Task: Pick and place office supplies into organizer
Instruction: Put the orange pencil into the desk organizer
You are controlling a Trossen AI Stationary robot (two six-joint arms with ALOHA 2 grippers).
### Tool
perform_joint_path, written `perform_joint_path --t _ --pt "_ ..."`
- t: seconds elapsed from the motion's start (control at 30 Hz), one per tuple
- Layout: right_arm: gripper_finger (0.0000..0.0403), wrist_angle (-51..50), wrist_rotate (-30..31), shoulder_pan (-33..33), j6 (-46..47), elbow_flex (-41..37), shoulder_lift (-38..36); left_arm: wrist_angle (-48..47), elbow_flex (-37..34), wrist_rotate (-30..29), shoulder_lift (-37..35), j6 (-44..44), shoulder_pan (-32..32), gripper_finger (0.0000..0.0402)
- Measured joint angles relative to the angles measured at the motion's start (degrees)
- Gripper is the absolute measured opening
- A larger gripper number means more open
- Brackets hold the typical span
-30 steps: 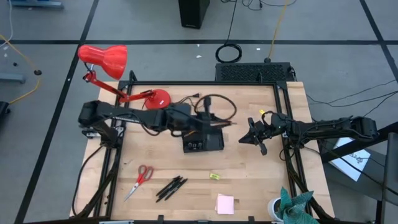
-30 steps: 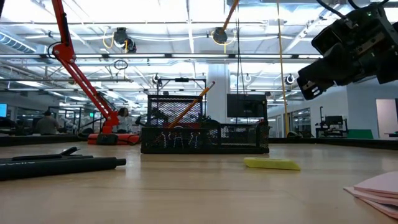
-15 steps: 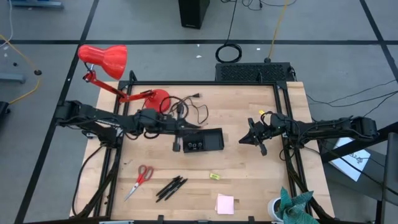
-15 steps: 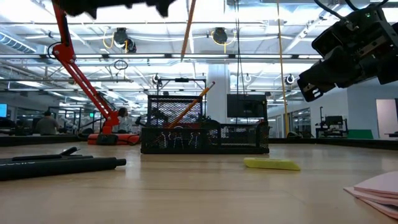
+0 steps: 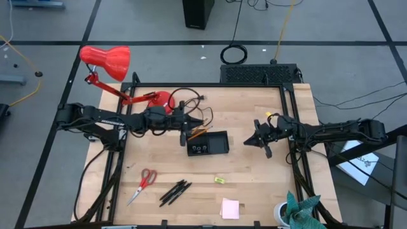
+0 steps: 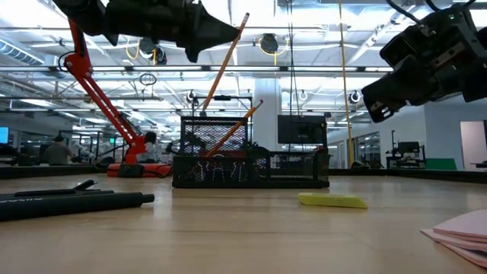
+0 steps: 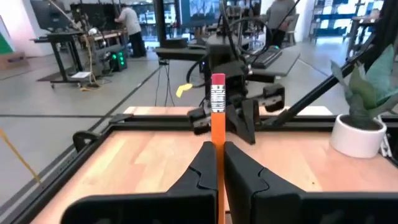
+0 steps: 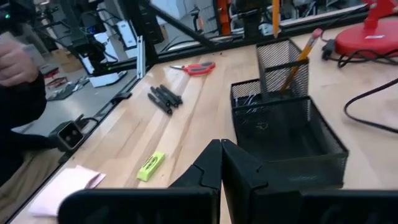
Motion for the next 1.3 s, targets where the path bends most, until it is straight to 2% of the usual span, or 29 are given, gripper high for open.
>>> perform_joint_path --t 0.2,0.37,0.53,0.63,0.83,1.03,1.3 --pt "0.0000 3.95 0.40 0.00 1.00 0.00 0.00 -2.16 -0.02 -0.01 0.03 0.99 -0.02 0.0015" --pt "0.0000 4.87 0.51 0.00 1.97 0.00 -0.02 -2.11 -1.03 -1.50 2.04 1.68 -0.56 0.0006" --pt "0.0000 5.04 0.86 0.00 2.29 0.00 0.00 4.73 -3.13 -0.28 5.26 0.89 -0.06 0.0014" --pt "0.0000 4.97 1.32 0.07 3.40 0.00 0.00 4.83 -3.82 -0.84 6.23 -0.26 0.58 0.0019" --pt "0.0003 5.09 1.80 1.31 3.16 0.00 0.00 7.42 -3.98 -0.26 9.47 -1.02 0.79 0.0005" --pt "0.0004 5.27 1.82 2.38 3.04 0.00 -0.01 12.14 -4.01 0.39 15.01 -1.26 0.79 0.0020" --pt "0.0004 5.29 1.97 2.64 0.73 0.00 -0.01 14.29 -4.00 0.83 20.30 -3.08 0.79 0.0005"
